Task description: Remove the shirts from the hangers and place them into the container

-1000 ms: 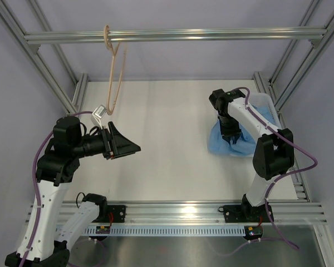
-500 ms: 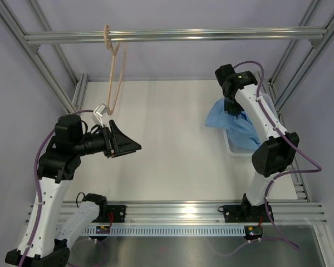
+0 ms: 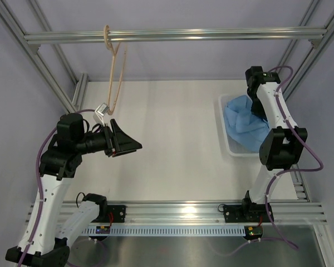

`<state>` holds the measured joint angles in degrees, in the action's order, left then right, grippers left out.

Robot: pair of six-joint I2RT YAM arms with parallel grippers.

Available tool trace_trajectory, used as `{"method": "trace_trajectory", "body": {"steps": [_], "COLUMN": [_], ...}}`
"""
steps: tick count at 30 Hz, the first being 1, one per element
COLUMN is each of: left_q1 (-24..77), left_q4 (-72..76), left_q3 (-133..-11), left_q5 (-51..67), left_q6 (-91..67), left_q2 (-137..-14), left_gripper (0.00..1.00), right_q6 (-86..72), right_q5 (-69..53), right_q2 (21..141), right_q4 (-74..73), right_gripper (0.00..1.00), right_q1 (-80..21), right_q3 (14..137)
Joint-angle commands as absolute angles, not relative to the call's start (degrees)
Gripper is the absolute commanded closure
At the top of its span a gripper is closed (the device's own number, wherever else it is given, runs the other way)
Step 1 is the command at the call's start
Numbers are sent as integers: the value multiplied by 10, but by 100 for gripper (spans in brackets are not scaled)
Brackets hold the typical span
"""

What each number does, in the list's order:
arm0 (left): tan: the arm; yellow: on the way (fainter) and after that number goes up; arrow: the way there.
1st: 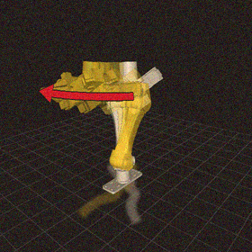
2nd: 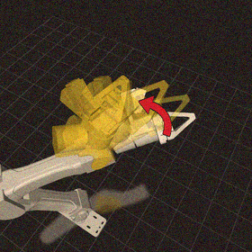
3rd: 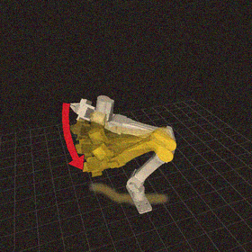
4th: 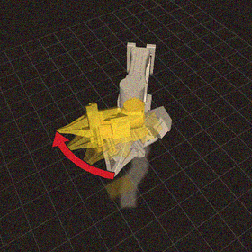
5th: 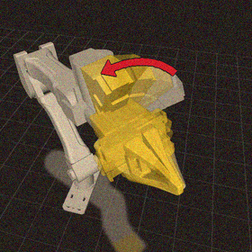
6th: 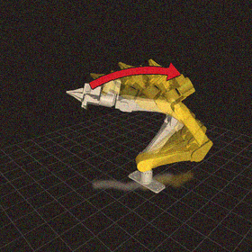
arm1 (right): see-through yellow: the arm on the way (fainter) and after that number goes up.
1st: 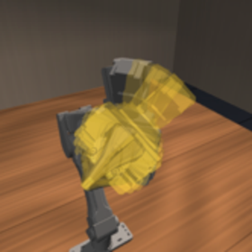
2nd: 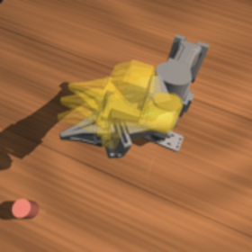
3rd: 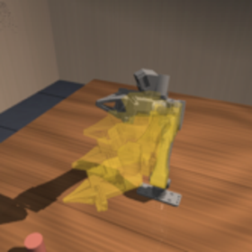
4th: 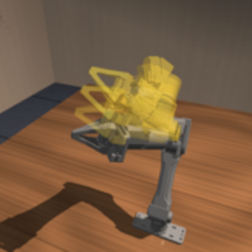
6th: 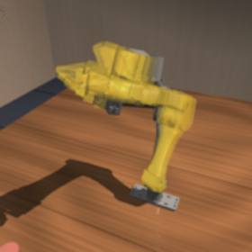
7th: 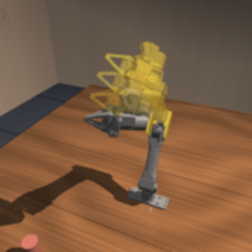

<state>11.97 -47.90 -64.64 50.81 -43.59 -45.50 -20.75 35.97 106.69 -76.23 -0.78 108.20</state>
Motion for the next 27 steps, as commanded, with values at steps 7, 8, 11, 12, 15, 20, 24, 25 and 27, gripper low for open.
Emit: {"method": "trace_trajectory", "body": {"steps": [7,8,11,12,15,20,24,25,27], "left_q1": [120,120,121,121,120,120,121,121,121], "left_q4": [-469,-469,-468,-469,-466,-466,-468,-465,-465], "left_q3": [-655,-654,-651,-650,-649,-651,-650,-650,-650], "left_q5": [525,523,517,515,512,510,505,505,505], "left_q6": [-446,-446,-450,-451,-452,-452,-451,-452,-452], "left_q2": [-459,-458,-453,-453,-449,-447,-445,-443,-442], "left_gripper": [34,34,34,34,35,34,30,30,30], "right_q6": [-196,-194,-184,-180,-181,-189,-193,-196,-196], "right_q5": [345,330,298,270,251,259,288,298,318], "right_q2": [1151,1157,1176,1181,1187,1131,1085,1066,1047], "right_q4": [-764,-762,-754,-751,-753,-756,-773,-777,-782], "right_gripper": [100,100,98,97,96,80,71,69,66], "right_q1": [-6,-6,-6,-6,-6,-6,-6,-6,-6], "right_q3": [959,955,949,949,961,1005,1030,1035,1040]}}
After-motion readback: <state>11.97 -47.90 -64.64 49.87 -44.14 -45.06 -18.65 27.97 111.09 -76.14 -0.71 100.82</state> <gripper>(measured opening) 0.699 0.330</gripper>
